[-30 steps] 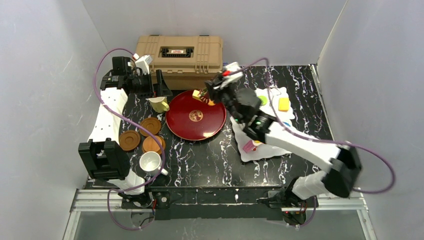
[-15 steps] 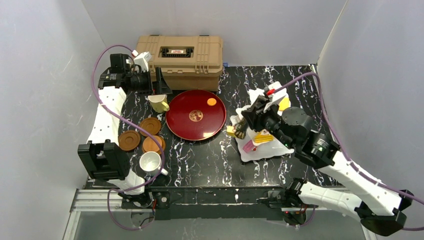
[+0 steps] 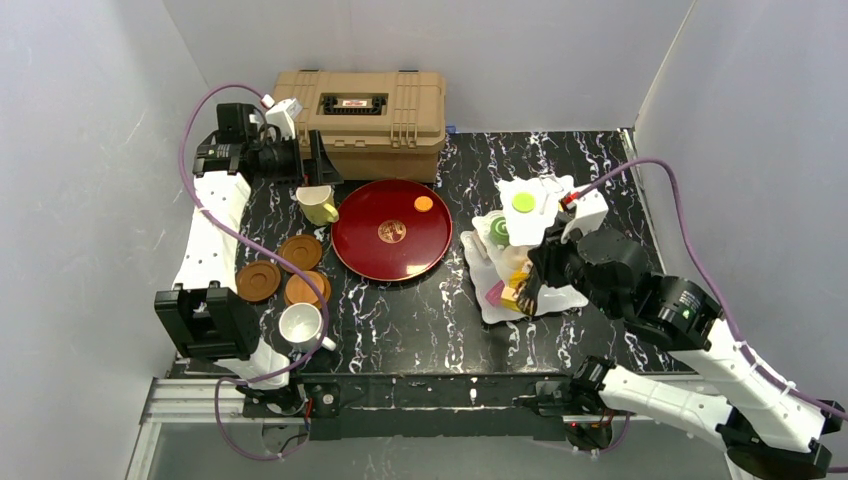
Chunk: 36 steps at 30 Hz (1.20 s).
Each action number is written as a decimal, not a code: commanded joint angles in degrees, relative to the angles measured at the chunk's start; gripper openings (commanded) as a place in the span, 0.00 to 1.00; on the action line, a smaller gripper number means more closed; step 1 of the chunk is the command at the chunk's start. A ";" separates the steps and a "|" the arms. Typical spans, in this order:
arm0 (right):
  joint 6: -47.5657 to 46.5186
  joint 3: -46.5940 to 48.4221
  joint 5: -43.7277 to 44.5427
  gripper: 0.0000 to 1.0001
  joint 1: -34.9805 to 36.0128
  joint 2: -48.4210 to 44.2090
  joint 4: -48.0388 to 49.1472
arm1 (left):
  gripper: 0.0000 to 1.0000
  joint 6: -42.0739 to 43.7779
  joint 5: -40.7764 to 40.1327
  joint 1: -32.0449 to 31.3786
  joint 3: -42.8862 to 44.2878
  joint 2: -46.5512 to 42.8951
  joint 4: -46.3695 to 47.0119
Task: Serve the afternoon tea
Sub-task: Place the desert on the desert table.
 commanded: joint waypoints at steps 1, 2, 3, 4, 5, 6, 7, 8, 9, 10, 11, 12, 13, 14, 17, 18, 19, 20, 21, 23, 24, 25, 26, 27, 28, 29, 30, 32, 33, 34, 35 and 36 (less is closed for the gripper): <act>2.90 -4.34 4.78 0.22 0.08 -1.84 -0.24 | 0.98 0.81 1.51 0.27 2.04 -1.73 -2.20; 3.24 -5.44 5.61 0.22 0.08 -2.11 0.30 | 0.98 0.76 1.50 0.28 2.13 -1.74 -2.33; 3.78 -6.49 6.76 0.22 0.08 -2.37 0.74 | 0.98 0.75 1.49 0.27 2.25 -1.59 -2.50; 3.93 -7.54 7.47 0.22 0.08 -2.63 1.51 | 0.98 1.94 1.46 0.25 2.40 -1.64 -2.58; 4.30 -8.52 8.51 0.22 0.08 -2.81 1.83 | 0.98 2.35 1.42 0.25 2.49 -1.60 -2.62; 4.88 -9.07 9.60 0.22 0.08 -2.99 1.72 | 0.98 2.48 1.42 0.27 2.56 -1.65 -2.82; 5.22 -9.56 10.33 0.22 0.08 -3.07 1.59 | 0.98 2.65 1.42 0.31 2.61 -1.73 -2.95; 5.56 -10.04 11.09 0.21 0.08 -3.39 1.37 | 0.98 2.79 1.40 0.27 2.67 -1.80 -3.12; 5.93 -10.52 11.45 0.21 0.08 -3.84 1.42 | 0.98 2.97 1.35 0.31 2.77 -1.81 -3.26; 6.15 -11.15 11.90 0.21 0.08 -4.44 1.51 | 0.98 3.10 1.33 0.26 2.87 -1.90 -3.32; 6.75 -11.48 12.72 0.21 0.08 -4.90 1.26 | 0.98 3.20 1.25 0.33 2.81 -1.91 -3.28; 7.18 -11.73 13.27 0.22 0.08 -5.42 1.04 | 0.98 3.21 1.24 0.29 2.89 -1.91 -3.31; 7.57 -11.98 13.79 0.22 0.08 -6.22 1.26 | 0.98 3.19 1.24 0.33 3.10 -1.89 -3.25; 8.16 -12.32 14.32 0.22 0.08 -6.76 1.37 | 0.98 3.07 1.31 0.27 3.08 -1.79 -3.32; 8.87 -14.13 15.75 0.22 0.04 -8.37 2.65 | 0.98 2.80 1.55 0.33 3.25 -1.69 -3.26; 8.98 -14.59 16.56 0.22 0.08 -8.69 2.97 | 0.98 2.70 1.59 0.30 3.25 -1.73 -3.29; 9.52 -14.97 18.00 0.22 0.08 -8.79 2.90 | 0.98 2.69 1.59 0.32 3.23 -1.69 -3.32; 10.48 -15.32 19.62 0.22 0.08 -8.82 2.77 | 0.98 2.69 1.59 0.27 3.27 -1.80 -3.31; 11.01 -15.61 21.03 0.22 0.06 -8.63 2.77 | 0.98 2.69 1.53 0.25 3.39 -1.83 -3.29; 12.71 -15.86 23.74 0.22 0.08 -7.55 2.50 | 0.98 2.69 1.40 0.32 3.56 -1.80 -3.26; 13.76 -15.87 24.96 0.22 0.08 -6.57 1.99 | 0.98 2.70 1.35 0.33 3.55 -1.82 -3.27; 15.06 -15.95 26.34 0.22 0.04 -5.54 1.74 | 0.98 2.69 1.33 0.31 3.60 -1.79 -3.32; 16.13 -16.07 27.60 0.22 0.08 -4.55 1.89 | 0.98 2.76 1.39 0.29 3.62 -1.81 -3.33; 17.03 -16.31 28.65 0.22 0.08 -3.57 2.47 | 0.98 2.71 1.41 0.31 3.61 -1.75 -3.26; 17.51 -16.87 29.92 0.22 0.09 -2.90 3.49 | 0.98 2.69 1.41 0.26 3.59 -1.64 -3.31; 17.89 -17.66 31.20 0.22 0.08 -2.40 4.83 | 0.98 2.62 1.47 0.29 3.61 -1.58 -3.33; 17.86 -18.61 32.41 0.22 0.04 -2.10 6.53 | 0.98 2.60 1.50 0.28 3.51 -1.62 -3.26; 16.57 -20.88 34.45 0.23 0.03 -1.80 11.56 | 0.98 2.60 1.50 0.30 3.55 -1.52 -3.28; 16.03 -22.36 35.51 0.24 0.08 -1.83 13.86 | 0.98 2.60 1.50 0.31 3.45 -1.56 -3.32; 15.31 -23.63 36.30 0.24 0.08 -1.92 16.37 | 0.98 2.60 1.50 0.30 3.38 -1.59 -3.25; 14.58 -24.63 37.11 0.24 0.07 -2.09 18.55 | 0.98 2.68 1.46 0.32 3.33 -1.64 -3.29; 14.06 -25.67 37.74 0.25 0.08 -2.35 20.80 | 0.98 2.73 1.45 0.26 3.32 -1.71 -3.30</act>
